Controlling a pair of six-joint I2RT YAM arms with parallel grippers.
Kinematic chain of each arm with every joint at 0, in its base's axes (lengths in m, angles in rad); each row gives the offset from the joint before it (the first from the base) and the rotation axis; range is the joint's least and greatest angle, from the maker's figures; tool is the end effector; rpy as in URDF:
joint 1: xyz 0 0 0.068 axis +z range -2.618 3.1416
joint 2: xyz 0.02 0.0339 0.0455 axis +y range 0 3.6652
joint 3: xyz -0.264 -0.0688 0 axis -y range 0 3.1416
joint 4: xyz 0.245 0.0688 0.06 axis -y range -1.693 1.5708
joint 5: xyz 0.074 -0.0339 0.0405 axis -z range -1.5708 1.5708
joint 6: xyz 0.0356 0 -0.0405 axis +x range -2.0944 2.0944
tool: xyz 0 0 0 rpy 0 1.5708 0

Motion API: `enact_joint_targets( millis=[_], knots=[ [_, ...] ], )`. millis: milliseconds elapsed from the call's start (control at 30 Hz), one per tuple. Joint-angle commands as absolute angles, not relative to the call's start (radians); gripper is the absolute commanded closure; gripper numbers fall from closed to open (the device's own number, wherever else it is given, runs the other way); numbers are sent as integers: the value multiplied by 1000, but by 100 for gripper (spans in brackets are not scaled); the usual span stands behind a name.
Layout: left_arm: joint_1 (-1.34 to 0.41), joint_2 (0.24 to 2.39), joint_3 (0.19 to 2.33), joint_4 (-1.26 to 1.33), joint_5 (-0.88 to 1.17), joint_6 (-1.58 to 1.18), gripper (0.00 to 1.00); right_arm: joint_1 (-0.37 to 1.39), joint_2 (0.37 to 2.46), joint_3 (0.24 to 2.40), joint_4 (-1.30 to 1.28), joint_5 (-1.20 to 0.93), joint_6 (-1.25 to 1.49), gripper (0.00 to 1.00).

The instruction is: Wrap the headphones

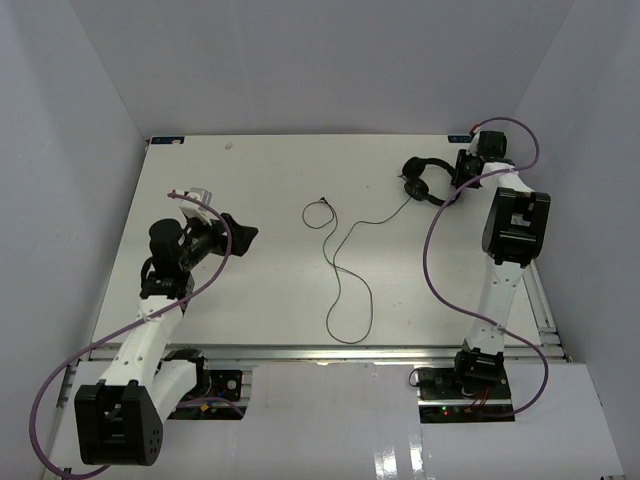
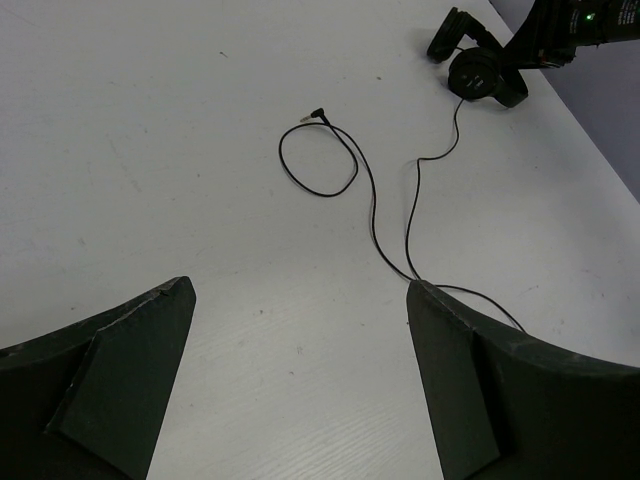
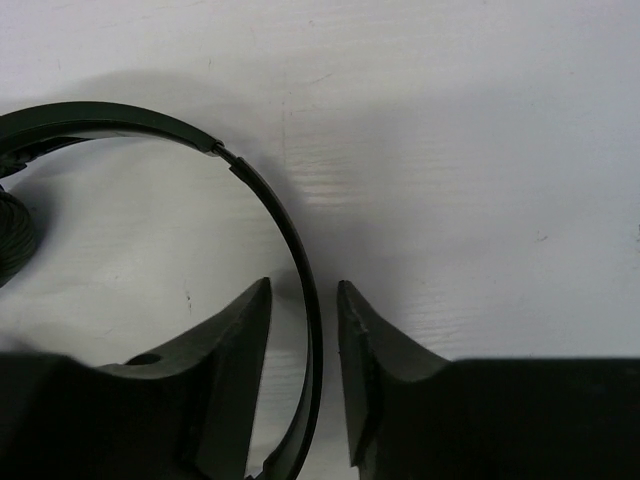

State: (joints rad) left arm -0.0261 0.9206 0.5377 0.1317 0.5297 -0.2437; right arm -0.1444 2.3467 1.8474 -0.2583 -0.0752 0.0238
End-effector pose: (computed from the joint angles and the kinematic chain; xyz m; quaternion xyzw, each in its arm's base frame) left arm 0.2108 -0.0235 0.2617 0.0767 0.7755 -0.2845 0.5584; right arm 0.5232 -0.0734 0.1621 0.0623 0.9158 0.0106 0.3966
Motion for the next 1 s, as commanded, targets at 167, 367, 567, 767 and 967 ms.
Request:
enact_joint_targets(
  millis=[167, 367, 567, 767, 967],
  knots=[
    [-25, 901, 565, 161, 612, -253, 2, -151, 2351, 1824, -326, -110, 12, 82],
    [-159, 918, 555, 186, 574, -261, 2, -174, 2226, 1699, -296, -225, 48, 92],
    [-476, 1039, 598, 203, 414, -153, 2, -178, 1866, 1359, -202, -428, 76, 92],
    [-613, 1151, 583, 418, 395, -53, 2, -178, 1560, 1071, -171, -517, 48, 92],
    [-756, 1262, 548, 628, 332, 30, 2, -178, 1316, 904, -184, -563, 5, 92]
  ],
)
